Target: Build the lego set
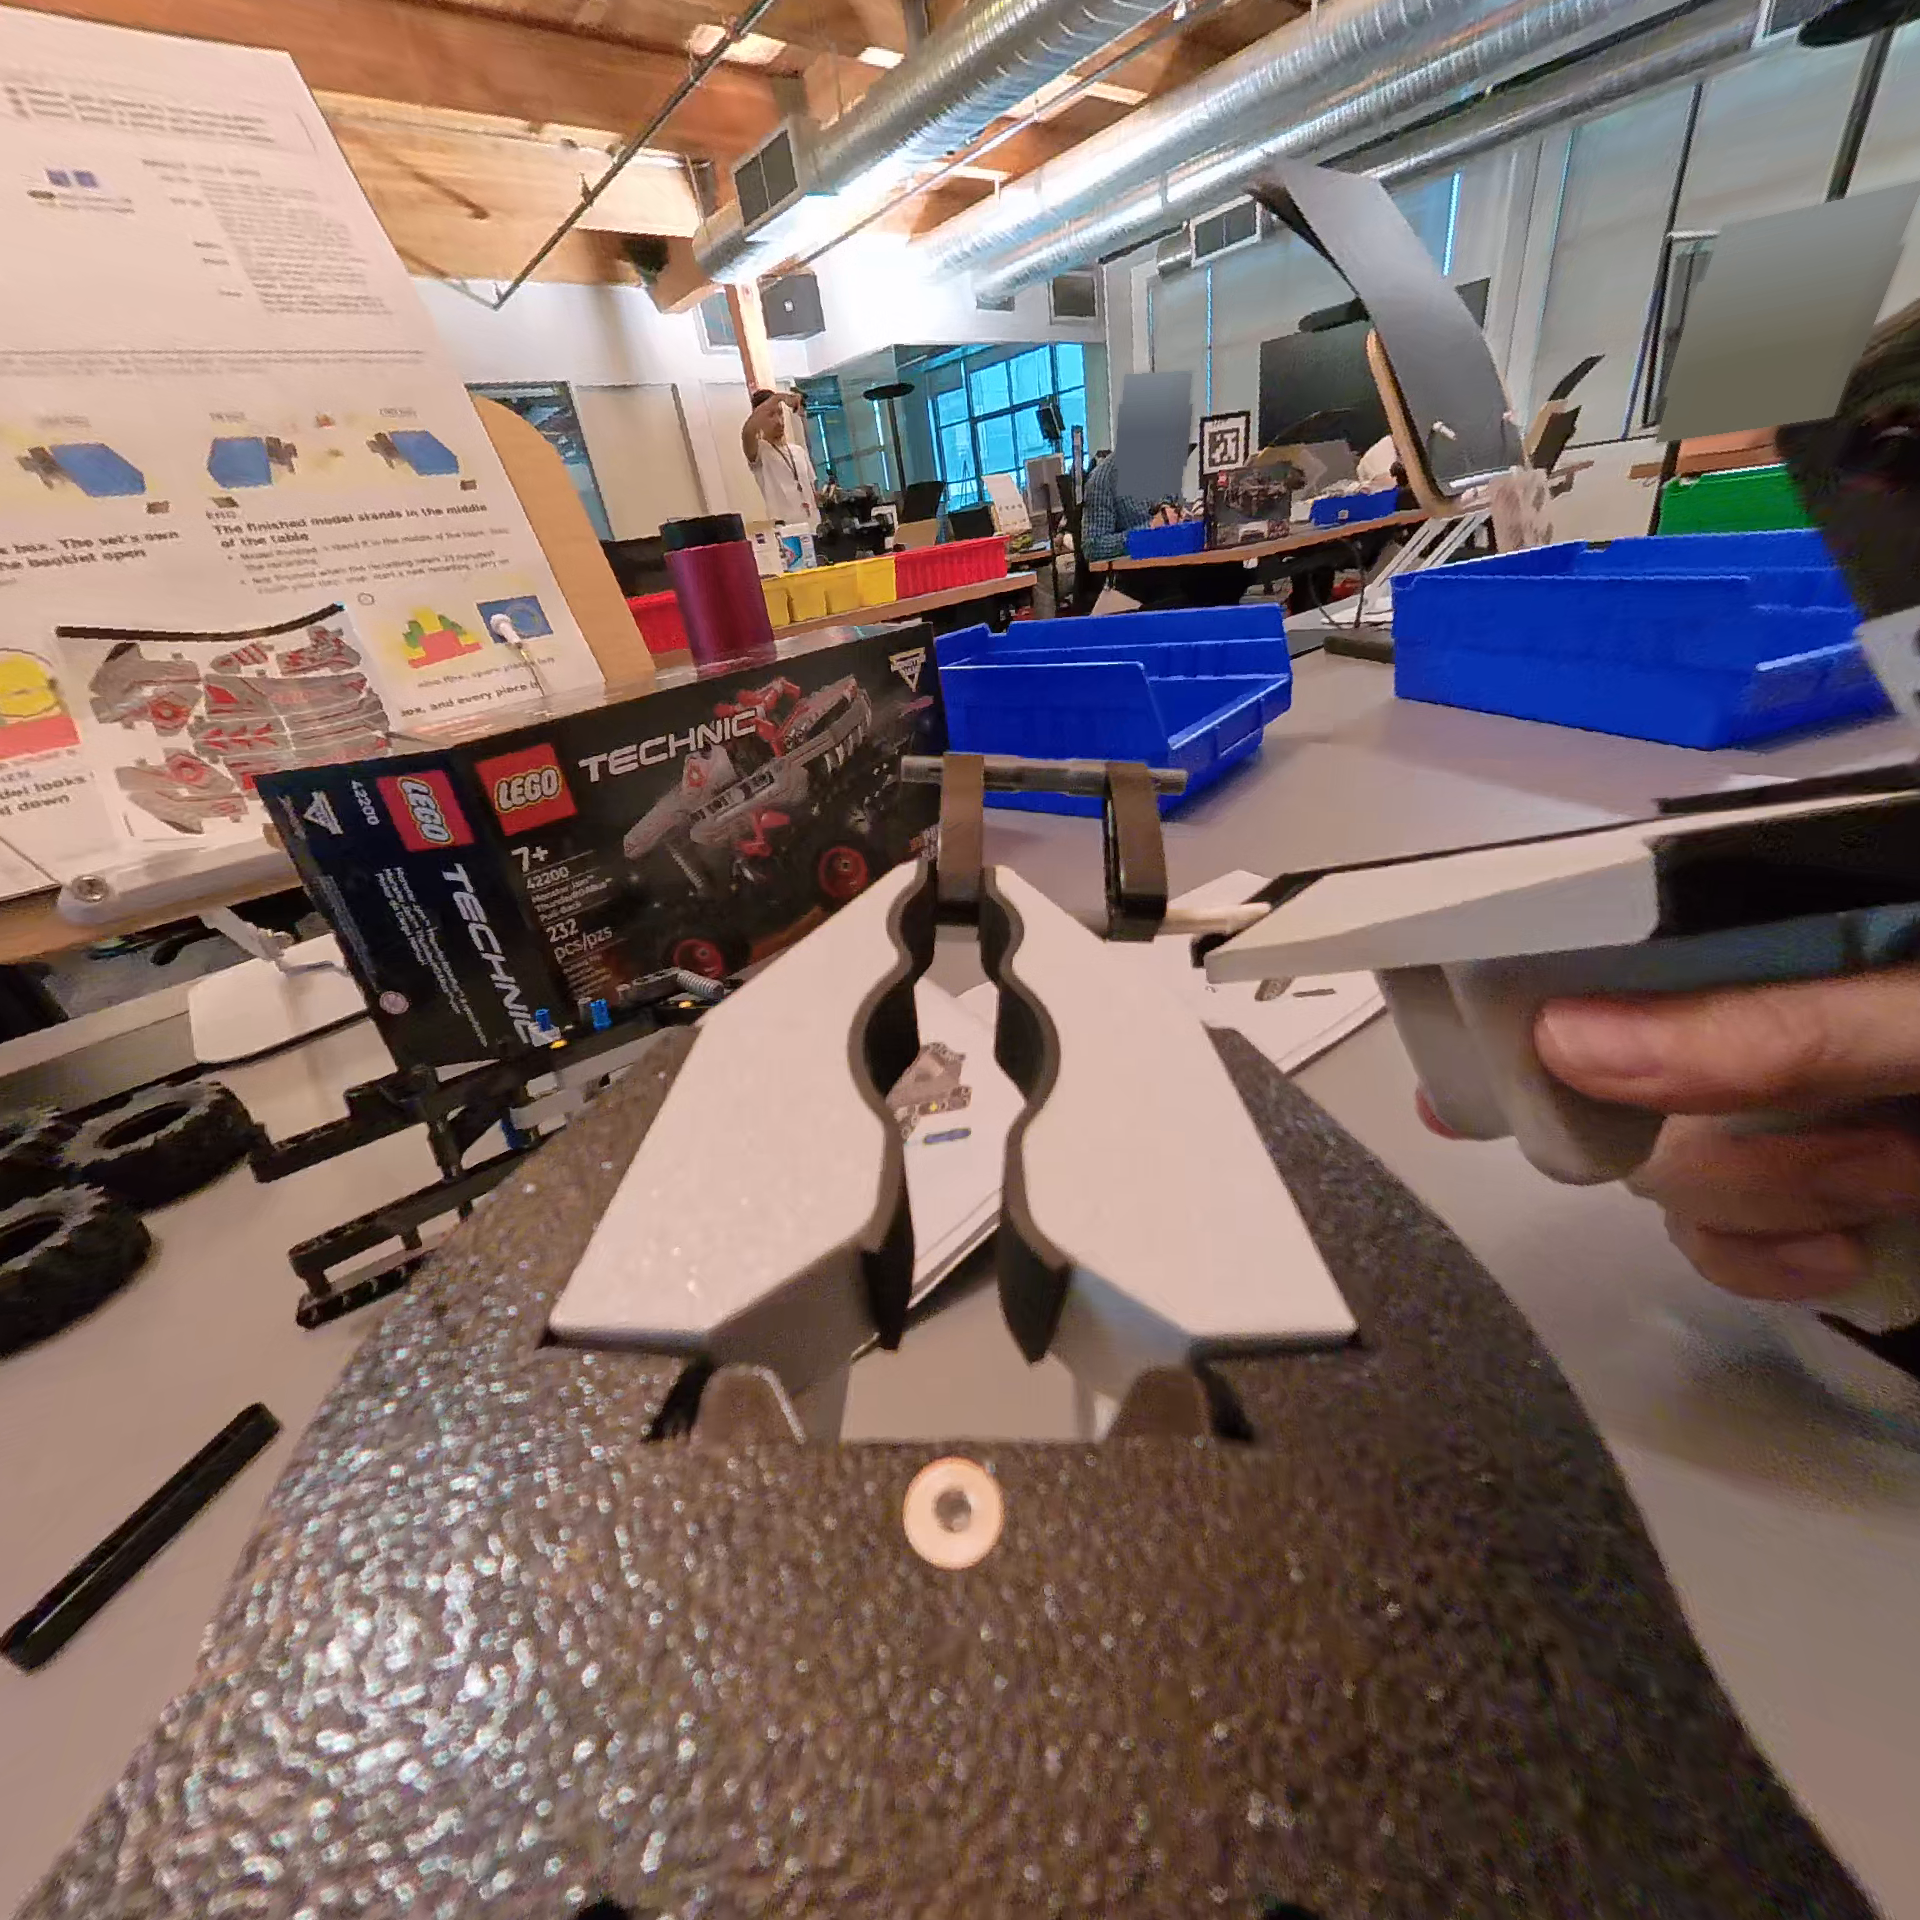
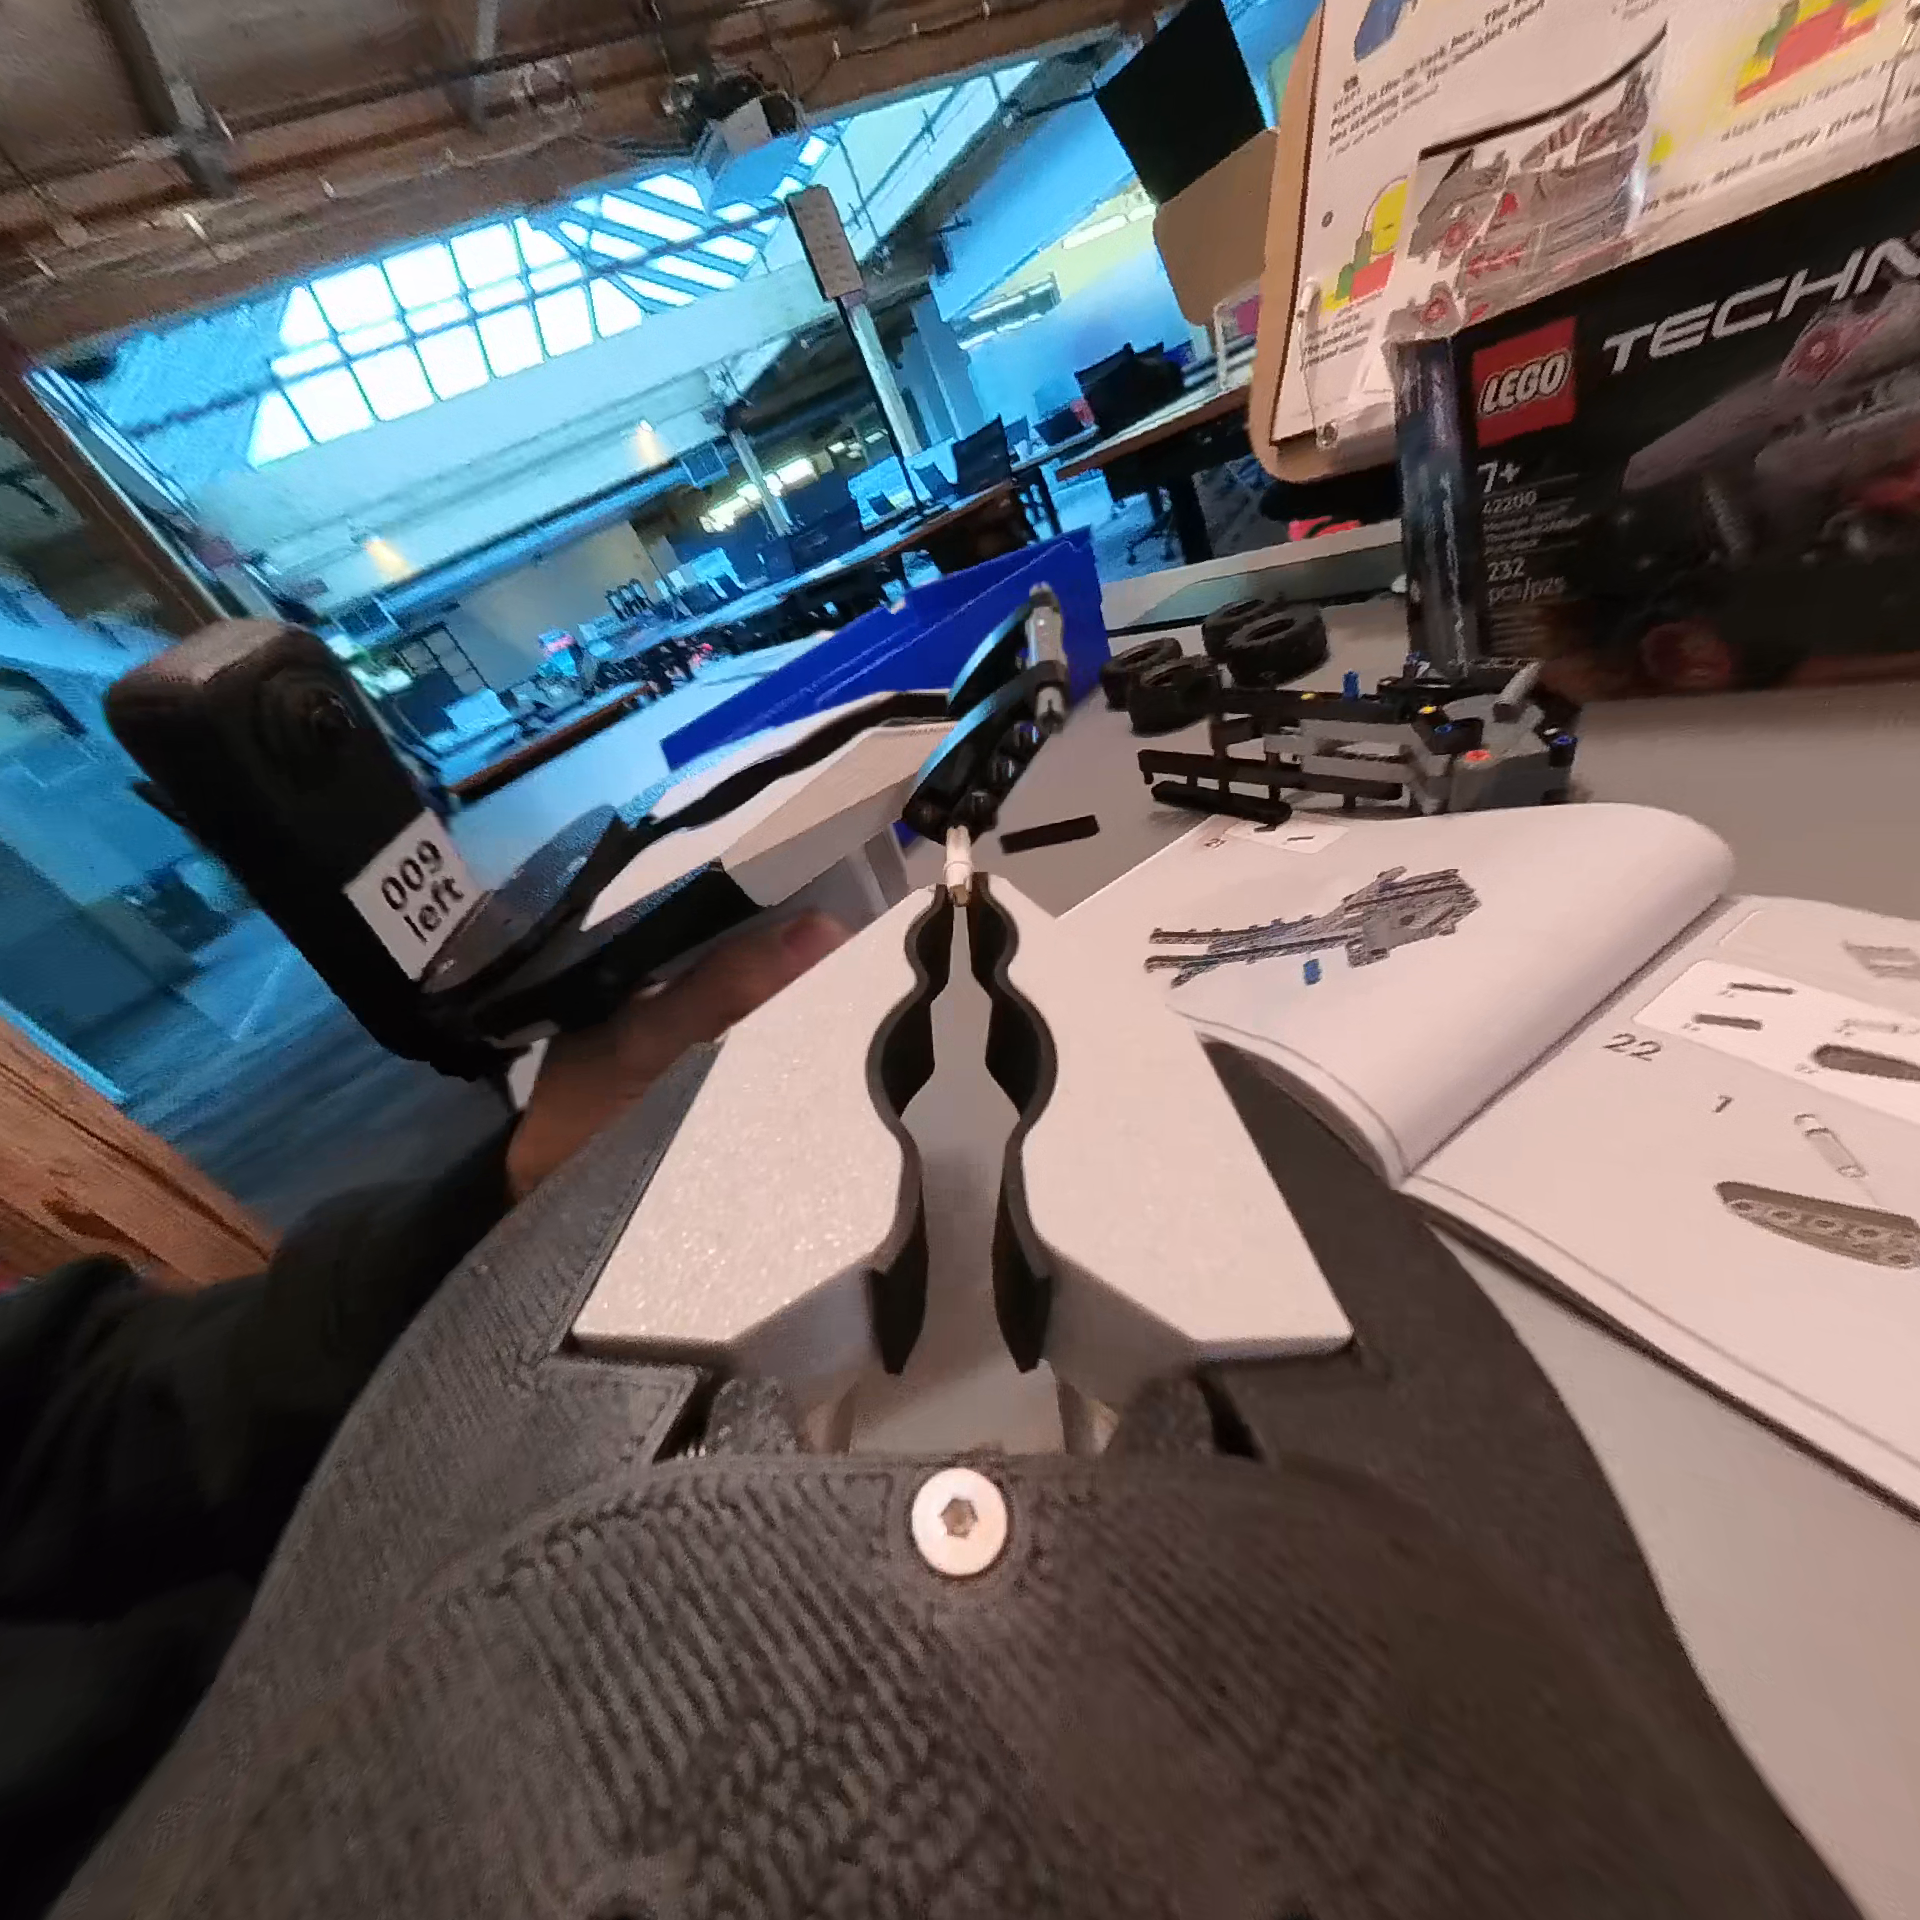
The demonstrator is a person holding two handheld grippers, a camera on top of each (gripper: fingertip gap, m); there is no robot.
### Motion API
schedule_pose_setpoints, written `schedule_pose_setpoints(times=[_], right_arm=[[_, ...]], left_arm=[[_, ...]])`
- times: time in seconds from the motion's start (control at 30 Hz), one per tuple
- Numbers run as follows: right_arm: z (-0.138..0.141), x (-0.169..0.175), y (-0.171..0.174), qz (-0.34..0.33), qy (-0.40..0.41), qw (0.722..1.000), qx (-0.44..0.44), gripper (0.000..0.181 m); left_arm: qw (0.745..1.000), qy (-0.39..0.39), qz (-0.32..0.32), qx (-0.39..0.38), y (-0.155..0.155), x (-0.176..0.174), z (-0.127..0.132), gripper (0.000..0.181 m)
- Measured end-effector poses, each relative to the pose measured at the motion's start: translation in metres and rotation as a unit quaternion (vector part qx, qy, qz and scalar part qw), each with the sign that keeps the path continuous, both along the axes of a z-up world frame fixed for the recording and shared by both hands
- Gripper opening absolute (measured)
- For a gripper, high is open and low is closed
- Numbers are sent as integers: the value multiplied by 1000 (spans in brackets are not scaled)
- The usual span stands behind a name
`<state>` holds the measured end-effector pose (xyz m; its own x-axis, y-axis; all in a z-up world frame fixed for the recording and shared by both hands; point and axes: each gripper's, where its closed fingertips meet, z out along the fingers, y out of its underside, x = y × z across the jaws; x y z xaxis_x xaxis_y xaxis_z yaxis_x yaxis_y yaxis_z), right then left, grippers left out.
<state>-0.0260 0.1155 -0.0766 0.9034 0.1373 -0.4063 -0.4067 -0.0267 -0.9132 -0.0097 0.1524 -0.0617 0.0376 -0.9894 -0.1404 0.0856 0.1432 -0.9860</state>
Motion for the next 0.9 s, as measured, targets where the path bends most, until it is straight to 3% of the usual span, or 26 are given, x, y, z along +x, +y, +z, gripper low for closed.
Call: schedule_pose_setpoints(times=[0.03, 0.13, 0.2, 0.6, 0.8, 0.9], right_arm=[[0, 0, 0, 7, 16, 1000, 3, 1], [0, -9, 3, 29, 18, 999, 3, 2], [2, -4, 3, -3, -5, 1000, 6, 1], [13, -4, -1, 11, -26, 999, 30, 2], [22, -4, -7, 56, -9, 996, 64, 25], [31, -4, -13, 95, 18, 991, 91, 46]], left_arm=[[1000, 3, -1, 4, 0, 0, -2, 6], [1000, 12, -1, 2, -2, 3, -6, 6], [1000, 11, 8, 4, 2, 2, -4, 6], [1000, -13, -6, 5, -1, 0, 7, 6], [999, -38, -34, 1, -6, -6, 18, 6], [993, -76, -94, -14, -18, -12, 29, 6]])
